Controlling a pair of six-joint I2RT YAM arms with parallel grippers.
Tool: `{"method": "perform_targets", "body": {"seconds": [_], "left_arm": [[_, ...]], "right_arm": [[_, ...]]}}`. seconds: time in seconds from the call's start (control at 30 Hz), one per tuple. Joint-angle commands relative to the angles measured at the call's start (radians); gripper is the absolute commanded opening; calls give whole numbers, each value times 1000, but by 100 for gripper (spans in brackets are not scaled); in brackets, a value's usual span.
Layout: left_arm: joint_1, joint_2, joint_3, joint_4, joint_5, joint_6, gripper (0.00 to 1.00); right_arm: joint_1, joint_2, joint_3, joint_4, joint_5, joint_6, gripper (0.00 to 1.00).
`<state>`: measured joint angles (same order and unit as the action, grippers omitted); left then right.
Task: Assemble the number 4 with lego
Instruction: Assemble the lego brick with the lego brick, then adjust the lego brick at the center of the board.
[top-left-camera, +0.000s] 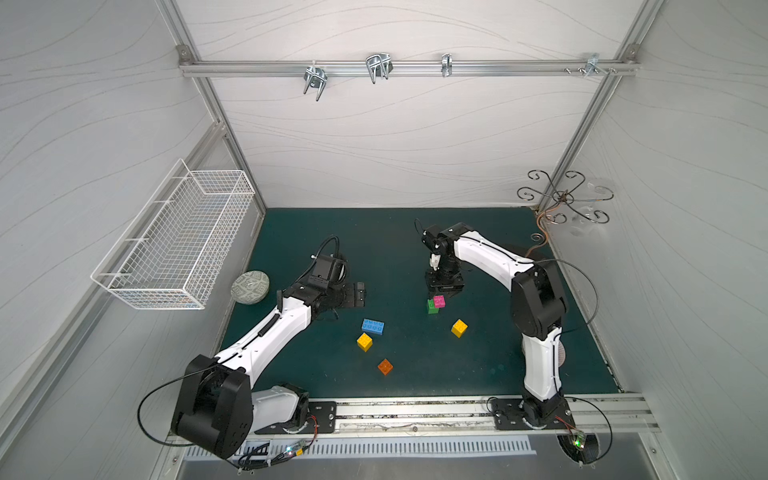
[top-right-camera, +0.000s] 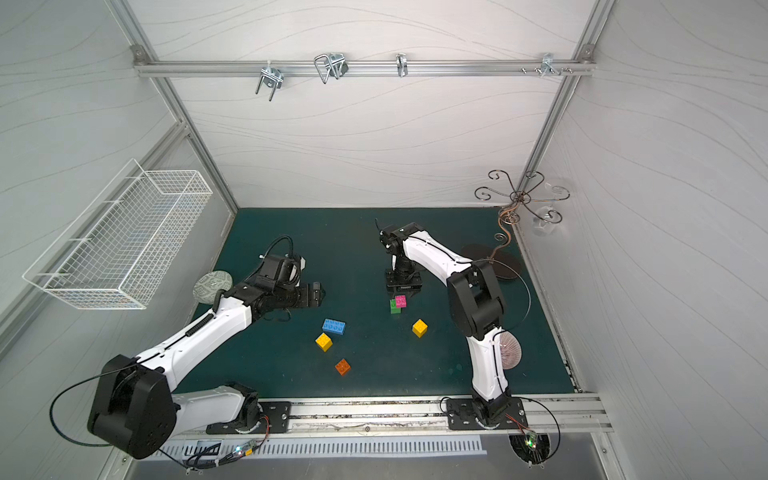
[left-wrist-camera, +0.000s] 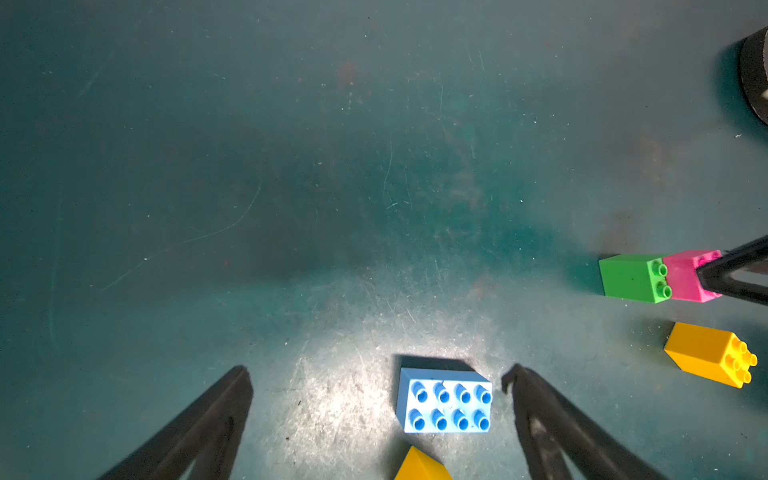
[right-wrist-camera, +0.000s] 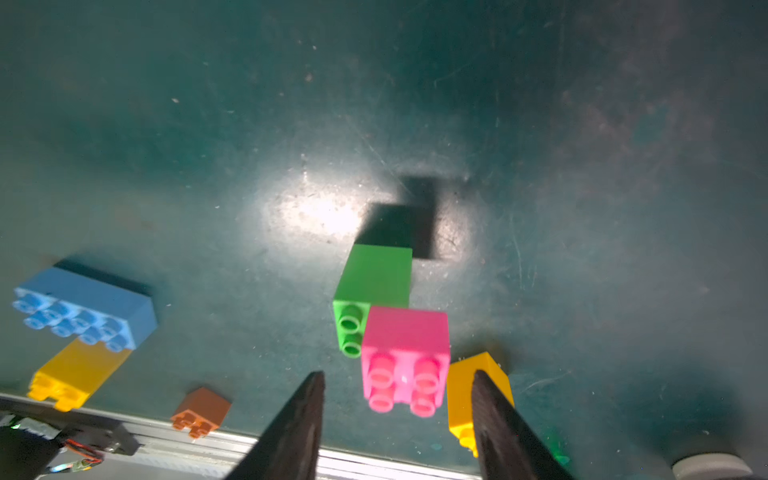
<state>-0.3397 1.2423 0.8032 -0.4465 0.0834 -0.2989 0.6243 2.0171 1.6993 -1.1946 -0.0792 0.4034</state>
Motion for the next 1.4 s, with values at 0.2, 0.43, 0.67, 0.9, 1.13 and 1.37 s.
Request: {"method": "perform_targets", "body": {"seconds": [0.2, 0.43, 0.67, 0.9, 1.13, 1.37], "left_arm": [[-124, -25, 26, -60, -111, 19, 99], [-202, 39, 75, -144, -182, 69, 97], [-205, 177, 133, -235, -62, 78, 94], [-216, 273, 153, -237, 80, 28, 89], [-253, 332, 180, -235, 139, -20, 89], [-280, 375, 193, -242, 206, -60, 88]], "right_arm": [[8, -164, -36, -46, -12, 14, 67], [7, -279, -143, 2, -60, 41, 76], [8, -342, -215, 33, -89, 54, 80], [8, -367, -218, 26, -91, 53, 84], [3, -389, -232, 29, -97, 51, 87], [-8, -426, -247, 28, -93, 56, 90]]}}
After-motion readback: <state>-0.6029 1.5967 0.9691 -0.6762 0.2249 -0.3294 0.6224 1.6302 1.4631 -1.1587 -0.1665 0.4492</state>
